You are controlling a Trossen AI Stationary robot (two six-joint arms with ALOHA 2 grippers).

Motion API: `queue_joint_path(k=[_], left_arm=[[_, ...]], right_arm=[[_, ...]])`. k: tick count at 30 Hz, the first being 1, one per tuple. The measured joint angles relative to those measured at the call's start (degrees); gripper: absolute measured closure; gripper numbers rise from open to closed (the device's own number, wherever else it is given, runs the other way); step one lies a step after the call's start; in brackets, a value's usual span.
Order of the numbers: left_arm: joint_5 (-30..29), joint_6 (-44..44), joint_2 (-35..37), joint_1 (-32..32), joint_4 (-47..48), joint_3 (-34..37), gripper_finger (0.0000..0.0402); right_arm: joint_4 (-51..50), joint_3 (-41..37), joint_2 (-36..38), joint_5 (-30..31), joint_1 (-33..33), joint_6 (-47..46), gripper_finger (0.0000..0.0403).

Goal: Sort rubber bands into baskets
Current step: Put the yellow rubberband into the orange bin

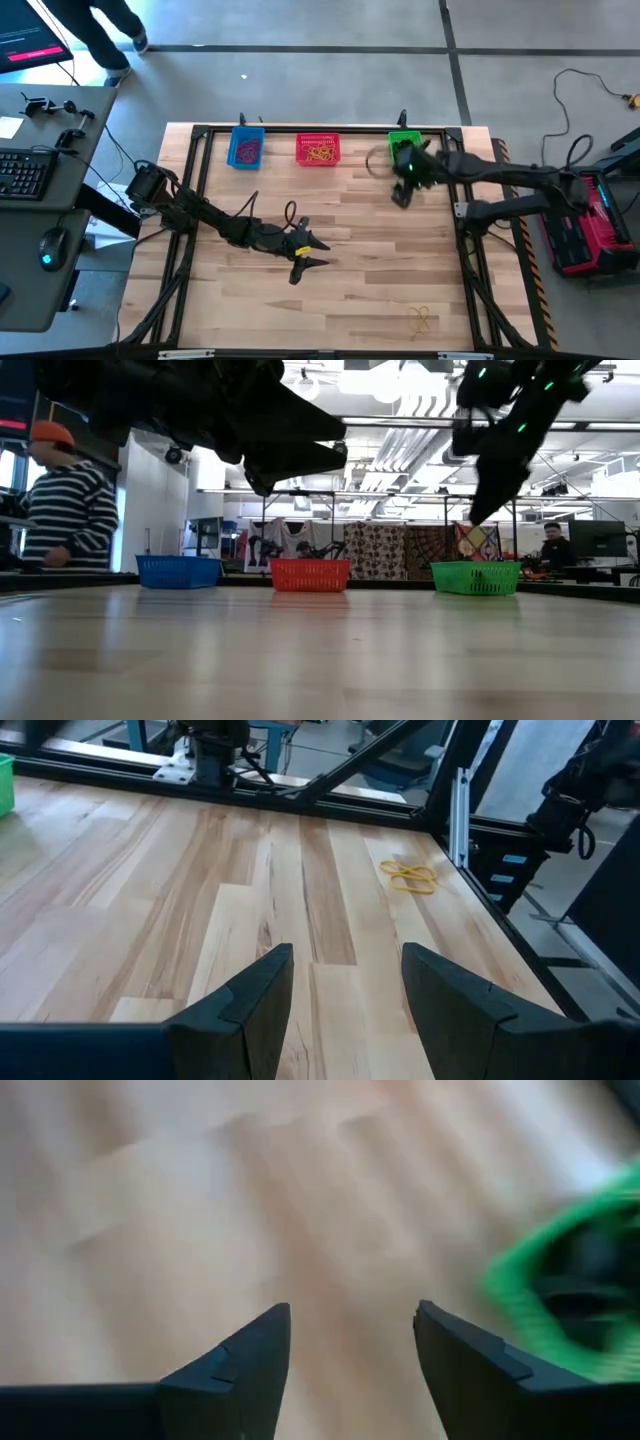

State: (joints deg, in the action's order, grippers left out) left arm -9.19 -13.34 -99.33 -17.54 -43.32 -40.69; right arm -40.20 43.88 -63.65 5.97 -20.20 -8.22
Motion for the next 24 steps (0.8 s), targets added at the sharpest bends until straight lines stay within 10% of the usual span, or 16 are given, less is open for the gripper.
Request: queue_joint_path(k=[13, 24], left_arm=[[-0.2, 0.0, 0.0, 0.0, 0.1, 0.0, 0.0220], [-0.4, 0.0, 0.0, 0.0, 0.1, 0.0, 0.0220]], right_arm=[[-7.6, -0.6, 0.6, 4.5, 45.7, -29.1, 0.0203], [-6.5, 4.1, -14.2, 2.1, 67.9, -53.8, 0.0241]])
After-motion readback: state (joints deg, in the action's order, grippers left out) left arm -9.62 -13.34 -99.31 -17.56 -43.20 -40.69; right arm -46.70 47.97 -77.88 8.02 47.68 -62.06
